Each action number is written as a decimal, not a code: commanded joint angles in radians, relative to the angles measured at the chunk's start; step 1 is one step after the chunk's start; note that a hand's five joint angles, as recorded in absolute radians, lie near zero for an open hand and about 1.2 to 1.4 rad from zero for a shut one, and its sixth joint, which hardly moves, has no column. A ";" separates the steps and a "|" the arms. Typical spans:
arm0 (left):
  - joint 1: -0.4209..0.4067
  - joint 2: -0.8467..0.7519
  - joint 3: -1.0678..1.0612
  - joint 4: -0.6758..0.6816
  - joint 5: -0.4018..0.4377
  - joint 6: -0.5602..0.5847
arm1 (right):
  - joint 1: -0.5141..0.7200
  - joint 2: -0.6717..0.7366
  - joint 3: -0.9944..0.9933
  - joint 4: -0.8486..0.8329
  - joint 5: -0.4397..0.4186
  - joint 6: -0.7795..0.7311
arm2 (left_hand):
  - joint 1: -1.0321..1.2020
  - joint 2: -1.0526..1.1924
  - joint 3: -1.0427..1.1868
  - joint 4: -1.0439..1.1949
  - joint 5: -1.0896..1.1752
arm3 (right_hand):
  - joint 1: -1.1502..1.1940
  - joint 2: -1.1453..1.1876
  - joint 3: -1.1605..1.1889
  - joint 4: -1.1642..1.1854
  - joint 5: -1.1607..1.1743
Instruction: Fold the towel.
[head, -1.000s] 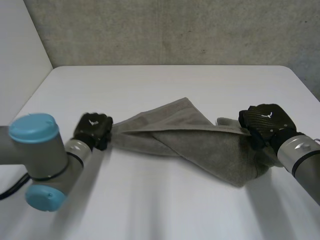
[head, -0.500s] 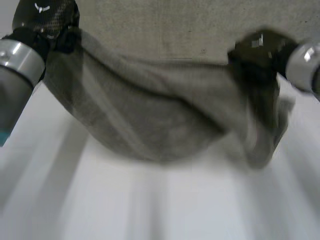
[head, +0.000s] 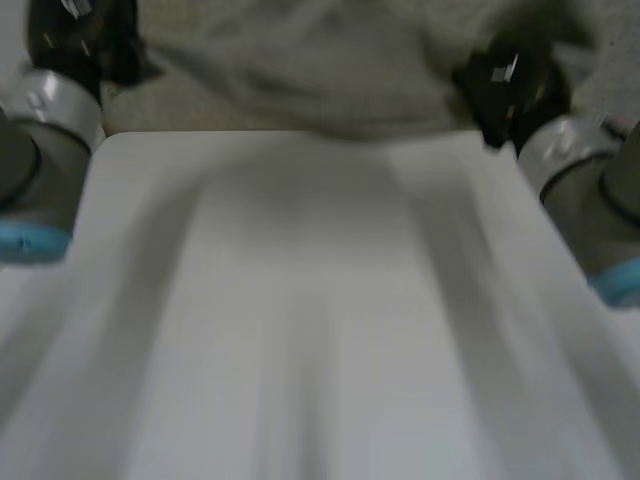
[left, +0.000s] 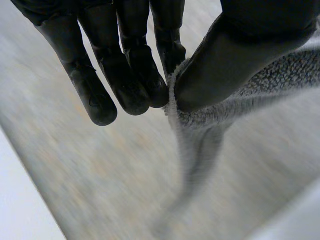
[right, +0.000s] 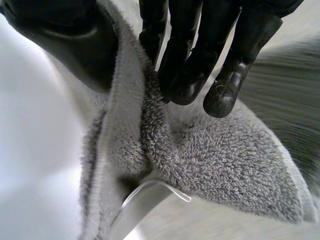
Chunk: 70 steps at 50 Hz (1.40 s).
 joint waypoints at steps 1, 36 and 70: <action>0.001 -0.004 -0.314 0.092 0.068 0.000 | 0.000 0.000 0.220 0.007 -0.021 0.065 | 0.090 0.062 0.073 0.043 0.065 | 0.075 0.088 0.069 0.066 0.075; 0.068 -0.001 -0.595 0.293 0.086 0.002 | -0.031 0.019 0.395 0.006 0.063 0.077 | 0.090 0.062 0.073 0.043 0.065 | -0.511 -0.498 -0.517 -0.521 -0.511; 0.082 0.003 -0.601 0.286 0.080 0.011 | -0.020 -0.072 0.411 0.033 0.077 0.074 | 0.090 0.062 0.073 0.043 0.065 | 0.075 0.088 0.069 0.066 0.075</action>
